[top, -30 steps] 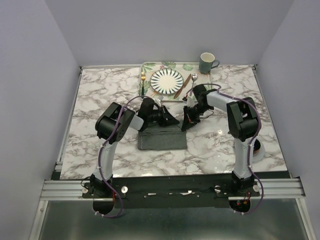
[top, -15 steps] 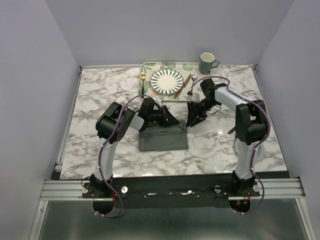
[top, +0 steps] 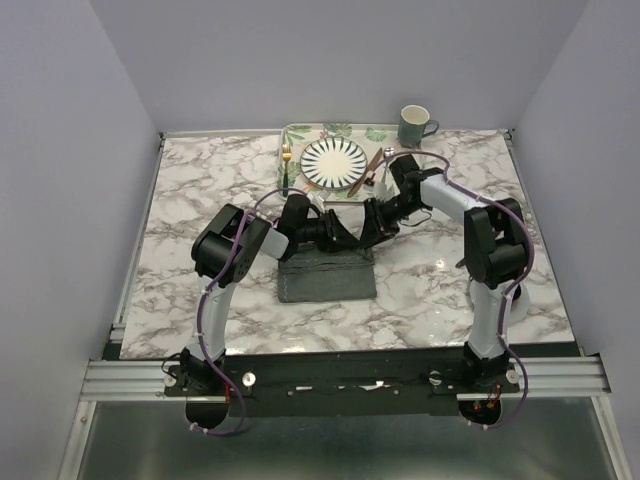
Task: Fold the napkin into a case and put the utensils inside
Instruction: Smooth out the 2/3-rectangle-folded napkin at the center of the board.
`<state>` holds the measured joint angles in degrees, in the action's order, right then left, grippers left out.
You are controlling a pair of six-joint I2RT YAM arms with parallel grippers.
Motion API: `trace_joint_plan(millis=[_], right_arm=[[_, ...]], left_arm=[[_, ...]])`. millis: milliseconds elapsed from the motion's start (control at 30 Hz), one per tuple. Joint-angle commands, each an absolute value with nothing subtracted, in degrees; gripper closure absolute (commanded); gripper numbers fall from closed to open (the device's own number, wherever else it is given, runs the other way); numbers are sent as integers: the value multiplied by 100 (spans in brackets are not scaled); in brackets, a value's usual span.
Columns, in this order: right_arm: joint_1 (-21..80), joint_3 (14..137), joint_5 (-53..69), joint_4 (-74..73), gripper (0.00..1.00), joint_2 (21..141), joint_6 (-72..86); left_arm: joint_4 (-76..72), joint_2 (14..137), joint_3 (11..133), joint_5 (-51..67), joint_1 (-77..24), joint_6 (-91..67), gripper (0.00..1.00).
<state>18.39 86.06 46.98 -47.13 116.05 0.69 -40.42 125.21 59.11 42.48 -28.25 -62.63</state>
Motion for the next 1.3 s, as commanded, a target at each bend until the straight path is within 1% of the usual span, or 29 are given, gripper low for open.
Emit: trace_joint_plan(millis=[0, 167, 233, 267, 400, 500, 600, 700, 833, 867, 933, 967, 1100, 1200, 1267], right_arm=[[1916, 8420, 4492, -4395, 66, 12049, 220], [1855, 8113, 3675, -4386, 74, 12243, 299], [1750, 7999, 3447, -4412, 77, 12304, 369], [1723, 7902, 3367, -4430, 78, 12305, 369], [1679, 7779, 3217, -4438, 80, 12348, 387], [1688, 7778, 3261, -4430, 80, 12436, 430], [1688, 7787, 3234, -4421, 80, 12480, 483], [1687, 7787, 3191, -4403, 80, 12480, 501], [1688, 7787, 3103, -4421, 81, 12524, 466], [1679, 7778, 3076, -4412, 81, 12524, 448], [1670, 7778, 3041, -4421, 81, 12551, 396], [1670, 7770, 3006, -4412, 82, 12559, 387], [1670, 7647, 2953, -4403, 83, 12507, 352], [1661, 7629, 2909, -4395, 83, 12472, 334], [1661, 7629, 2935, -4386, 83, 12454, 308]], left_arm=[[-3252, 12858, 5862, 3858, -2830, -5766, 64], [-3182, 12832, 5889, 3937, -2751, -5687, 62], [-3234, 12736, 5845, 4129, -2681, -5625, 59], [-3487, 12683, 5810, 4235, -2620, -5642, 55], [-4410, 12035, 5512, 5017, -2243, -5923, 50], [-4570, 11403, 5204, 5448, -2092, -6073, 47], [-4141, 10927, 4905, 5607, -2022, -5854, 47], [-3859, 10872, 4650, 5520, -1995, -5687, 47], [-3727, 11266, 4325, 5467, -1644, -5433, 47], [-3326, 11346, 4307, 5458, -1461, -5214, 47], [-3016, 11626, 4341, 5633, -1310, -4687, 47], [-2519, 11680, 4350, 5599, -1223, -4467, 47], [-2294, 11777, 4272, 5669, -801, -4070, 47], [-2259, 11550, 4228, 5950, -695, -3938, 47], [-2128, 11190, 4157, 6212, -633, -3798, 46]])
